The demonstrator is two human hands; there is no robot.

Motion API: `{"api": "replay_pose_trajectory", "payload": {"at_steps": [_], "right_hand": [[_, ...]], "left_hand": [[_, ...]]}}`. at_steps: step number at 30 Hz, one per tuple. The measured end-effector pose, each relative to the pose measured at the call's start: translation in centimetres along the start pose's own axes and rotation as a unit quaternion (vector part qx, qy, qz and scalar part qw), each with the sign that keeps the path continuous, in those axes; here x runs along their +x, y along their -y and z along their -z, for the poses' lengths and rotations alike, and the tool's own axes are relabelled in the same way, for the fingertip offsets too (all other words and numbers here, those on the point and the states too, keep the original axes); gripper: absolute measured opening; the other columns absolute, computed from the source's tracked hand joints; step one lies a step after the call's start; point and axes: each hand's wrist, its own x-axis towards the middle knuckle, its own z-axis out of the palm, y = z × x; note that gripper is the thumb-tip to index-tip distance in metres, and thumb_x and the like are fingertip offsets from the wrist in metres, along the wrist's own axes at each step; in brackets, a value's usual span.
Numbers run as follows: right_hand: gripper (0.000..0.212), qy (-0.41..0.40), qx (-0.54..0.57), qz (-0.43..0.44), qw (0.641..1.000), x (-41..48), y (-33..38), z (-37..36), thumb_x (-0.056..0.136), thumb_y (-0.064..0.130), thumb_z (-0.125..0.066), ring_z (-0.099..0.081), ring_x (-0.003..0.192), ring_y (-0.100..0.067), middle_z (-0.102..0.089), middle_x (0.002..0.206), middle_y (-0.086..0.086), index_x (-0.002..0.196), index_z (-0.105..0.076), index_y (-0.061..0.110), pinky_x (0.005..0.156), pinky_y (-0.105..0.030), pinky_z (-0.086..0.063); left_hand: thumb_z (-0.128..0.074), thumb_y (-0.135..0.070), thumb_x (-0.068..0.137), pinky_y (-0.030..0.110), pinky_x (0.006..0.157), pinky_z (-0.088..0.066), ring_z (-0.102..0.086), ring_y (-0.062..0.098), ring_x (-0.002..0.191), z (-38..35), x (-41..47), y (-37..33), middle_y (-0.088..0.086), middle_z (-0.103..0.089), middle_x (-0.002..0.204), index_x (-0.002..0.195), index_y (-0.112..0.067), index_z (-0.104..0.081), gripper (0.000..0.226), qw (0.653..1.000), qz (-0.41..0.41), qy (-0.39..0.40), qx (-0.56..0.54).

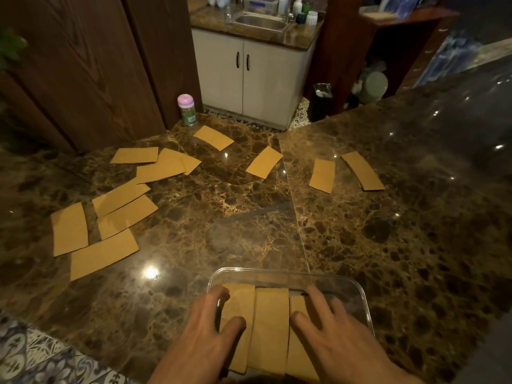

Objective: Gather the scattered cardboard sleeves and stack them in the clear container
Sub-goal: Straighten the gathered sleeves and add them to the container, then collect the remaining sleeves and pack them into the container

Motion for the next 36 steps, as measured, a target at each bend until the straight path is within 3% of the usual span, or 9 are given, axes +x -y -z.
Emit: {"api": "replay_pose_trajectory", "payload": {"at_steps": [5, 8, 10, 15, 17, 22, 25, 32, 36], "right_hand": [[0.079, -0.001, 0.064, -0.012, 0.998, -0.1, -0.1, 0.9, 0.088, 0.024, -0.076, -0.038, 0.143, -0.034, 0.001, 0.164, -0.008, 0.148, -0.024, 0.024, 0.106, -0.043, -0.051], [0.070, 0.021, 0.049, -0.017, 0.998, -0.1, 0.7, 1.7, 0.098, 0.021, -0.063, -0.034, 0.146, -0.037, 0.007, 0.168, -0.009, 0.153, -0.020, 0.024, 0.110, -0.046, -0.047], [0.063, 0.050, 0.056, -0.025, 0.997, -0.5, 0.7, 3.4, 0.103, 0.026, -0.056, -0.035, 0.146, -0.037, 0.006, 0.170, -0.007, 0.155, -0.022, 0.027, 0.113, -0.048, -0.044], [0.065, -0.037, 0.297, -0.073, 0.951, -0.8, -1.9, 11.6, 0.063, 0.088, -0.063, -0.072, 0.091, -0.006, -0.075, 0.103, 0.012, 0.109, -0.067, 0.043, 0.083, -0.031, -0.062], [0.067, -0.164, 0.339, -0.129, 0.917, 3.4, -5.5, 13.3, 0.065, 0.088, -0.058, -0.074, 0.086, -0.015, -0.076, 0.090, 0.005, 0.099, -0.071, 0.032, 0.079, -0.038, -0.062], [0.130, -0.176, 0.300, -0.323, 0.880, 18.4, -16.1, 13.7, 0.057, 0.103, -0.043, -0.054, 0.133, -0.038, -0.053, 0.150, -0.016, 0.149, -0.046, 0.010, 0.103, -0.045, -0.051], [0.125, -0.183, 0.323, -0.407, 0.835, 23.0, -17.5, 13.9, 0.070, 0.091, -0.057, -0.039, 0.143, -0.044, -0.035, 0.161, -0.023, 0.157, -0.032, 0.006, 0.108, -0.051, -0.043], [0.080, -0.189, 0.350, -0.446, 0.802, 26.8, -13.4, 17.7, 0.077, 0.056, -0.083, -0.046, 0.134, -0.041, -0.048, 0.148, -0.025, 0.134, -0.060, 0.005, 0.101, -0.043, -0.046], [0.109, -0.221, 0.462, -0.437, 0.739, 30.0, -11.9, 17.9, 0.048, 0.065, -0.093, -0.045, 0.132, -0.045, -0.053, 0.139, -0.025, 0.129, -0.060, 0.001, 0.101, -0.050, -0.049]], "left_hand": [[-0.087, -0.052, 0.058, 0.035, 0.074, -0.059, -0.036, 0.026, 0.132, 0.2, -0.6, 1.4, 0.003, -0.048, 0.141, 0.110, -0.051, -0.051, 0.063, 0.993, -0.005, 0.026, 0.119], [-0.044, -0.089, 0.073, 0.038, 0.108, -0.034, -0.003, 0.005, 0.146, 1.0, -0.7, 0.4, -0.026, 0.000, 0.156, 0.114, -0.078, -0.036, 0.044, 0.988, -0.104, -0.045, 0.105], [-0.058, -0.085, 0.068, 0.026, 0.113, -0.016, 0.001, -0.007, 0.146, 1.8, -0.8, 0.6, -0.039, 0.008, 0.152, 0.121, -0.081, -0.031, 0.060, 0.989, -0.122, -0.081, 0.024], [-0.073, -0.063, 0.075, 0.028, 0.096, -0.043, -0.052, 0.002, 0.124, 10.9, 1.1, 5.4, -0.016, -0.053, 0.133, 0.123, -0.043, -0.058, 0.054, 0.963, -0.071, -0.258, 0.044], [-0.078, -0.059, 0.068, 0.035, 0.093, -0.046, -0.054, 0.017, 0.119, 14.7, 3.1, 9.3, -0.005, -0.055, 0.130, 0.125, -0.041, -0.055, 0.063, 0.962, 0.033, -0.215, 0.165], [-0.084, -0.063, 0.055, 0.035, 0.094, -0.049, -0.049, 0.016, 0.114, 19.6, 6.3, 15.5, -0.003, -0.051, 0.128, 0.124, -0.044, -0.053, 0.077, 0.952, 0.175, -0.084, 0.236], [-0.082, -0.066, 0.051, 0.033, 0.093, -0.050, -0.051, 0.011, 0.108, 20.1, 6.7, 15.1, -0.009, -0.054, 0.121, 0.121, -0.044, -0.050, 0.080, 0.957, 0.182, -0.082, 0.211], [-0.081, -0.050, 0.072, 0.033, 0.103, -0.047, -0.048, 0.016, 0.110, 20.3, 5.9, 15.1, -0.002, -0.030, 0.128, 0.136, -0.028, -0.040, 0.078, 0.951, 0.237, -0.167, 0.102], [-0.082, -0.065, 0.061, 0.049, 0.106, -0.045, -0.048, 0.036, 0.120, 23.7, 7.5, 16.7, 0.013, -0.028, 0.139, 0.137, -0.016, -0.037, 0.100, 0.888, 0.371, -0.262, 0.071]]}}
